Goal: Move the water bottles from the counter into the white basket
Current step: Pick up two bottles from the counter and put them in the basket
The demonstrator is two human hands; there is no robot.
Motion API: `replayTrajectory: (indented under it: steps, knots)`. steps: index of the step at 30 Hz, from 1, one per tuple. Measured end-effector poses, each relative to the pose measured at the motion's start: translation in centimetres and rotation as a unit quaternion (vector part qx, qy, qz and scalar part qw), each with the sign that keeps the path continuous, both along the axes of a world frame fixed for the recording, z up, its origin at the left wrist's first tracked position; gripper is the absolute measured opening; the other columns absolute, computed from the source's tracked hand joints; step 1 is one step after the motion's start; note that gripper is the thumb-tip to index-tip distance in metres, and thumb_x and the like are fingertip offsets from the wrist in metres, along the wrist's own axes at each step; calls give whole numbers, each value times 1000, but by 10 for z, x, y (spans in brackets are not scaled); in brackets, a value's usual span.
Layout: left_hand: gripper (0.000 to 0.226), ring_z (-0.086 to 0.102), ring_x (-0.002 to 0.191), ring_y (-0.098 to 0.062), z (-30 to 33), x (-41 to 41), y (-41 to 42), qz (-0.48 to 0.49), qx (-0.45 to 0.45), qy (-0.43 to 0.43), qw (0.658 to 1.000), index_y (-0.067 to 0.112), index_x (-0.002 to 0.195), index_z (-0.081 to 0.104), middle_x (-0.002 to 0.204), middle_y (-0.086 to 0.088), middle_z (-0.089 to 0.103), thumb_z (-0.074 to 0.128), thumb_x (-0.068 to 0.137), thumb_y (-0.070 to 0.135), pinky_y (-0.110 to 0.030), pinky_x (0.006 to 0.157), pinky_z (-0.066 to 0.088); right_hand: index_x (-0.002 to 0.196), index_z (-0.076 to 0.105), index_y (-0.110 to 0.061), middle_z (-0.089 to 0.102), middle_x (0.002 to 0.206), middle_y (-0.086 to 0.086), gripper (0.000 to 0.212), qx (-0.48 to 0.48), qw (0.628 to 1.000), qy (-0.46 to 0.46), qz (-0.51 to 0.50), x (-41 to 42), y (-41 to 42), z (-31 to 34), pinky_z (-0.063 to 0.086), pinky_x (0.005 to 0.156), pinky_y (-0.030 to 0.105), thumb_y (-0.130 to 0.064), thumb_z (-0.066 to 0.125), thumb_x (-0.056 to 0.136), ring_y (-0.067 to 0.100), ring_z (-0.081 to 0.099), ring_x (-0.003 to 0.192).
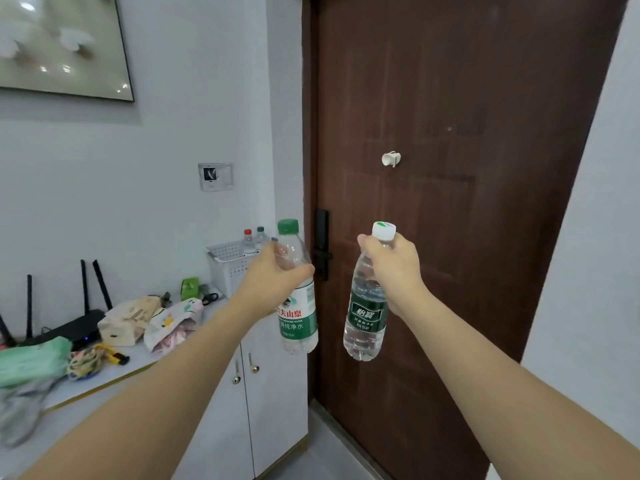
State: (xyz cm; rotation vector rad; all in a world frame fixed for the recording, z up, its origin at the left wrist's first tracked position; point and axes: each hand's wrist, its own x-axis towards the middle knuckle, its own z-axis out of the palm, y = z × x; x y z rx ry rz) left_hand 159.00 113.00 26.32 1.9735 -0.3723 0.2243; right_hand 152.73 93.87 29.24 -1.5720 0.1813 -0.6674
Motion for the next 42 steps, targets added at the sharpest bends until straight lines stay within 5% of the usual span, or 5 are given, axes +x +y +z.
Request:
replayTrajectory:
  steps: [15, 20, 27, 35, 42]
  knots:
    - [62, 67, 87, -9, 12, 229, 129, 78, -34, -23, 996, 27, 113, 44, 100, 8, 67, 72, 67, 56, -29, 62, 49, 88, 61, -24, 67, 84, 0, 10, 12, 995, -18, 97, 275, 113, 0, 47, 67, 30, -31, 68, 87, 17, 64, 81]
    - [59, 65, 91, -12, 18, 317, 166, 79, -52, -22, 995, 23, 119, 42, 109, 1, 65, 73, 75, 46, -31, 67, 49, 94, 62, -32, 69, 101, -3, 15, 0, 994, 11, 110, 368, 140, 3, 49, 90, 43, -42, 68, 86, 21, 63, 99]
    - [54, 59, 93, -6, 5, 423, 177, 107, -58, -25, 992, 25, 122, 39, 118, 2, 57, 74, 83, 40, -25, 62, 45, 96, 61, -29, 69, 94, -3, 13, 55, 988, 10, 144, 491, 147, -1, 50, 68, 30, -38, 68, 89, 16, 66, 87]
    - [51, 63, 101, -20, -11, 523, 177, 161, -48, -31, 985, 23, 121, 43, 119, 0, 58, 76, 85, 37, -36, 75, 51, 107, 60, -20, 69, 103, 6, 23, 31, 974, 32, 223, 637, 162, -39, 53, 87, 42, -35, 66, 91, 23, 67, 95]
    - [50, 61, 98, -8, -34, 578, 179, 189, -61, -24, 980, 25, 119, 45, 115, 7, 58, 77, 83, 40, -31, 69, 50, 110, 59, -14, 64, 94, 1, 28, -2, 963, 91, 255, 730, 184, -86, 46, 61, 22, -34, 65, 92, 17, 61, 83]
